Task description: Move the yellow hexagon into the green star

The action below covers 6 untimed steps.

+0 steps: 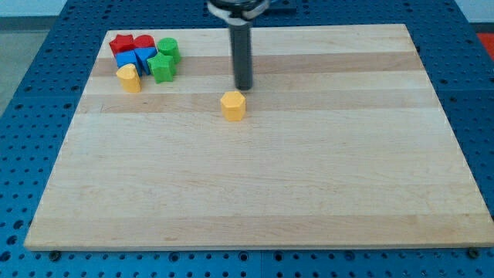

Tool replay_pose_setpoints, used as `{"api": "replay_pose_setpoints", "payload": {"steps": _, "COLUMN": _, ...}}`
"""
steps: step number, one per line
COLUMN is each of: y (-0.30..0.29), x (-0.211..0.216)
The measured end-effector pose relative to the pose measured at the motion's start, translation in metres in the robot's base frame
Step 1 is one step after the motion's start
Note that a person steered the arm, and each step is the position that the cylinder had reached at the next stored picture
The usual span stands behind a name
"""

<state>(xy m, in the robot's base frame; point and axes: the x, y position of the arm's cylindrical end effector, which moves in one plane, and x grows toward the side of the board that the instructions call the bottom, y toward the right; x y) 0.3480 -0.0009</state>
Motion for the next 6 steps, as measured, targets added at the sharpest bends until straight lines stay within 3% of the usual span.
{"api": "replay_pose_setpoints", "payload": {"steps": 1, "y": 0.025, "x": 0.061}}
{"api": "replay_pose_setpoints", "payload": {"steps": 3, "y": -0.114, "x": 0.030}}
{"api": "replay_pose_setpoints", "payload": {"steps": 4, "y": -0.094, "x": 0.056}}
{"api": "replay_pose_setpoints", "payload": {"steps": 6, "y": -0.122, "x": 0.094}}
